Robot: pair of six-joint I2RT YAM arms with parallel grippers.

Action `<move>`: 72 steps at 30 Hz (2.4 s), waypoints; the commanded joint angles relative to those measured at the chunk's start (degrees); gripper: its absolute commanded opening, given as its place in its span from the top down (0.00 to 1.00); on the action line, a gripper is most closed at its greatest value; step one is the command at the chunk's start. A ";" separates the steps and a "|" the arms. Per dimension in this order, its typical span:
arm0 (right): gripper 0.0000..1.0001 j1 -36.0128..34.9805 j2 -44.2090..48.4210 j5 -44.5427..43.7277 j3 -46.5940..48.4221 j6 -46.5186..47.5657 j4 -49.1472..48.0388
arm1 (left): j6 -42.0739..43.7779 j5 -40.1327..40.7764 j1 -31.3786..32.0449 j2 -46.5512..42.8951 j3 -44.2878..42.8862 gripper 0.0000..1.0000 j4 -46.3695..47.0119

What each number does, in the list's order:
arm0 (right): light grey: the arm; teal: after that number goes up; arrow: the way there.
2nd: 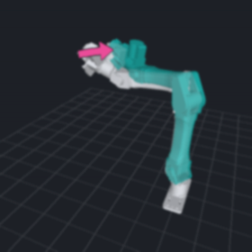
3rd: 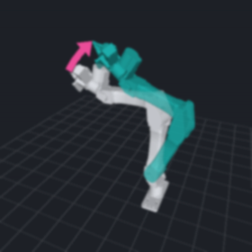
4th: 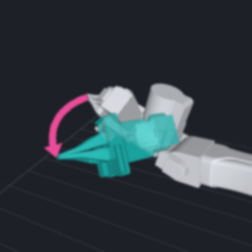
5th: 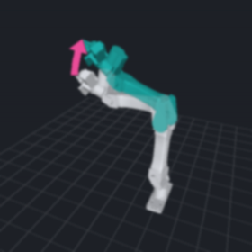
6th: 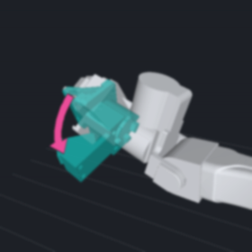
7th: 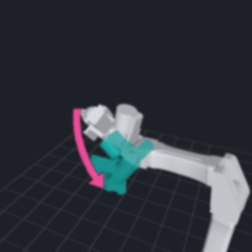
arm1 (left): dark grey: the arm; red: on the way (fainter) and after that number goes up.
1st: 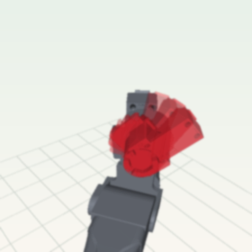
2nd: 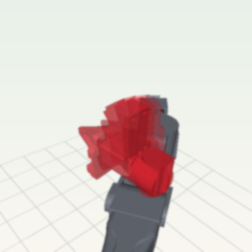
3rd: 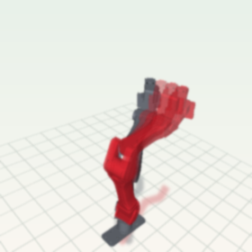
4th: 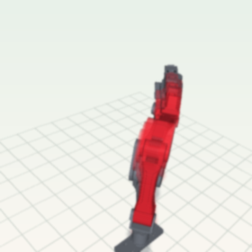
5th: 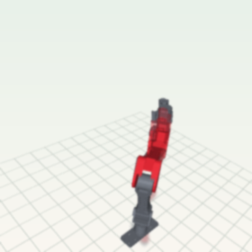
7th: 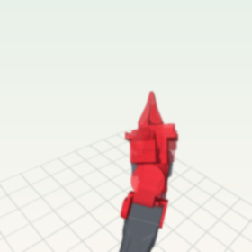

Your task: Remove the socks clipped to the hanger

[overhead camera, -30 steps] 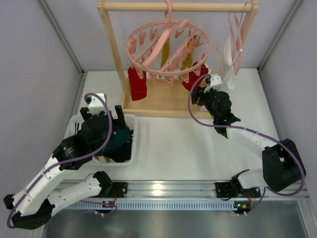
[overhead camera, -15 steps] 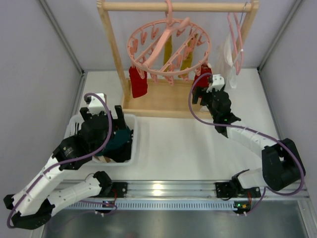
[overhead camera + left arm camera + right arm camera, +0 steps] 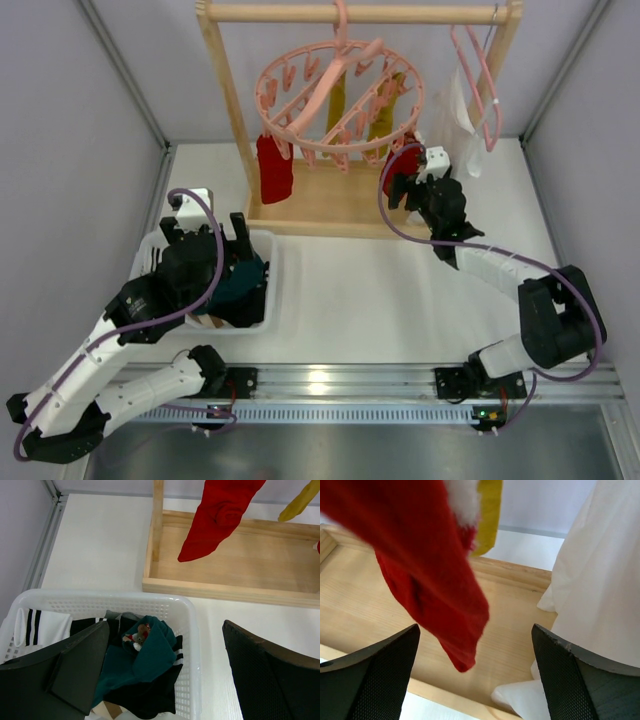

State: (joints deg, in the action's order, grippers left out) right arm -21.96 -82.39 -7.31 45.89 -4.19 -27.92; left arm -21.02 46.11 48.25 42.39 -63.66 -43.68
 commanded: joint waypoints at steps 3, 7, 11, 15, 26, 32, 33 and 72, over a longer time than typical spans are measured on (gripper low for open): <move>0.18 2.35 -2.60 9.22 3.50 1.55 -6.96 | 0.10 0.91 -0.09 -0.03 -1.12 0.02 1.76; 0.35 2.44 -4.27 14.86 3.07 2.16 -11.44 | 0.19 1.00 -0.09 0.23 -1.20 0.01 1.76; 0.60 2.53 -5.67 18.90 2.01 1.38 -17.50 | 0.19 0.74 -0.09 0.41 -1.20 0.02 1.67; 0.62 2.44 -7.17 19.88 2.01 0.32 -20.24 | 0.10 0.74 -0.09 0.41 -1.03 0.02 1.67; 0.91 2.09 -8.23 16.89 -1.15 -3.46 -28.23 | -0.25 -0.31 -0.09 0.94 -1.73 0.02 1.67; 1.00 -2.29 -4.28 12.07 -5.98 -3.64 -30.43 | -3.15 -5.49 -0.09 1.55 -5.59 0.01 1.76; 1.00 -3.09 -2.79 9.97 -7.47 -3.38 -30.87 | -3.68 -6.81 -0.09 1.99 -7.51 0.02 1.76; 1.00 -45.37 -20.09 -29.52 22.66 9.81 -2.50 | 7.04 7.23 7.73 45.93 -56.75 0.01 -5.80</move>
State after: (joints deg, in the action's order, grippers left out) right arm -65.87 -101.16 -36.25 64.45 5.13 -33.69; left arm -16.47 49.01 54.89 88.23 -117.54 -49.39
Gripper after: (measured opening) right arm 0.005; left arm 0.985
